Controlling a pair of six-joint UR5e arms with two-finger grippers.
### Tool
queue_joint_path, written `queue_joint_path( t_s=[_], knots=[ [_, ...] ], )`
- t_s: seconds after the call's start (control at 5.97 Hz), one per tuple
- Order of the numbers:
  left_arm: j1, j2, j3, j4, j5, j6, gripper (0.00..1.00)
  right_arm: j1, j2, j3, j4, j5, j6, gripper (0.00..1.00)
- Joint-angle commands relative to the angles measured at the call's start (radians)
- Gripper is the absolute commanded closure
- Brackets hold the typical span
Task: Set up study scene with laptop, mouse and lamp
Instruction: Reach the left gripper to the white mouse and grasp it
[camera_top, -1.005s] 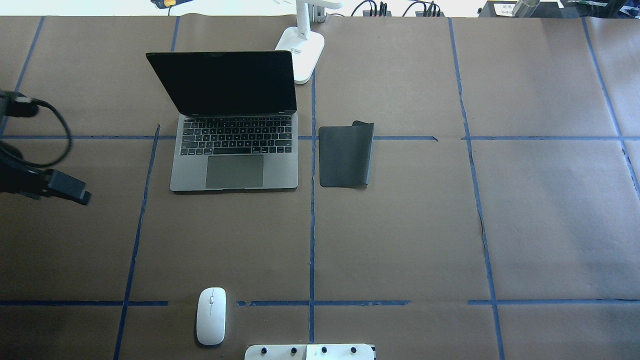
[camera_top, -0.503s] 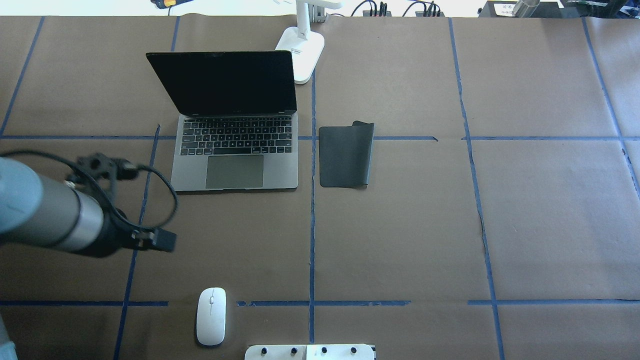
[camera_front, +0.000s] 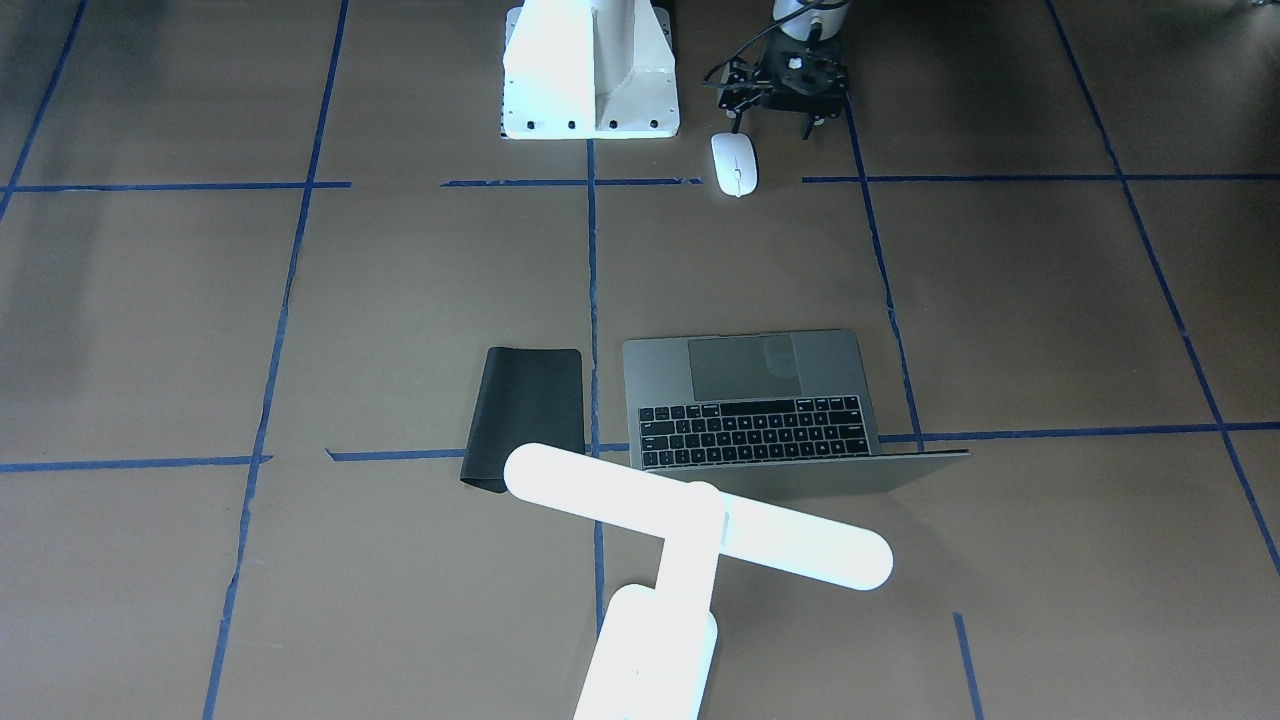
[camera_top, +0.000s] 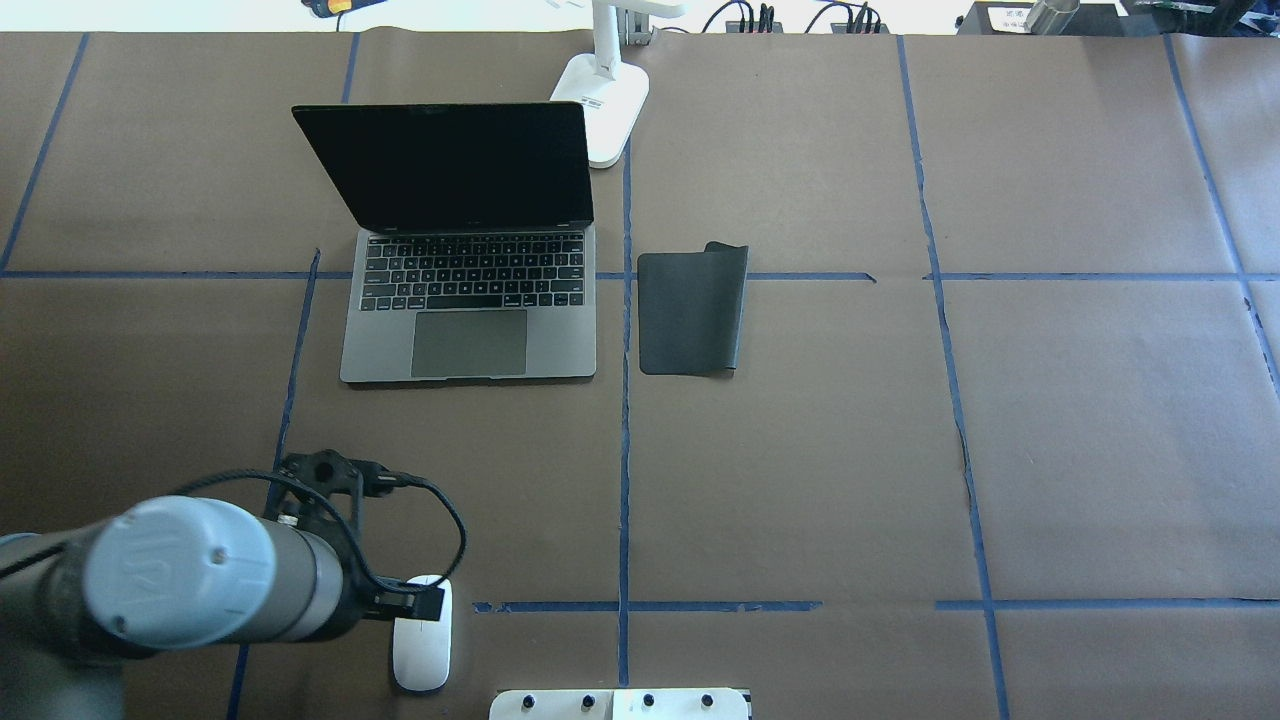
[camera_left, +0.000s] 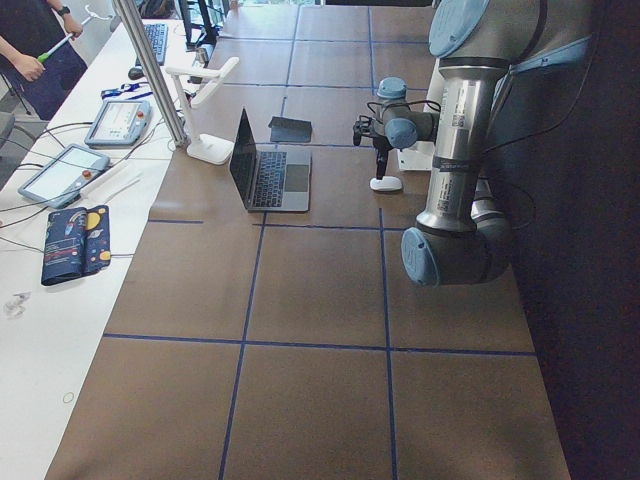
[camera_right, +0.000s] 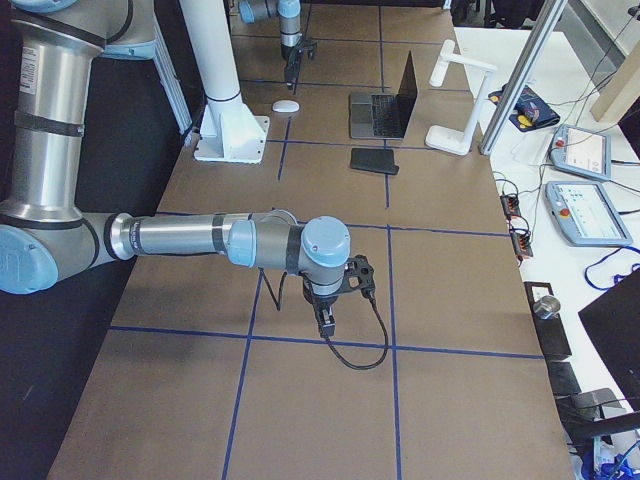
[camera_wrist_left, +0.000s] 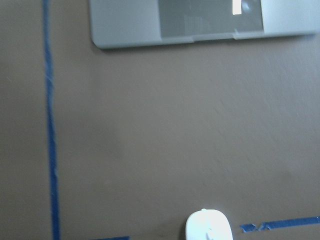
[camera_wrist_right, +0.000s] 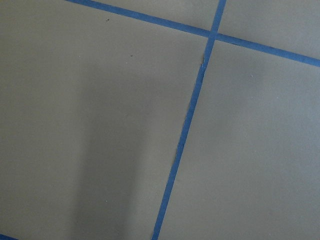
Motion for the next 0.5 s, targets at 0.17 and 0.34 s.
queue_joint_path(
  t_s=[0.17, 0.34],
  knots=[
    [0.041, -0.054, 0.066, -0.001, 0.041, -0.217, 0.00, -0.004, 0.000, 0.000, -0.001, 0.004, 0.003, 0.00],
    [0.043, -0.053, 0.088, -0.003, 0.059, -0.216, 0.00, -0.007, 0.000, -0.002, -0.001, 0.004, 0.006, 0.00]
  ],
)
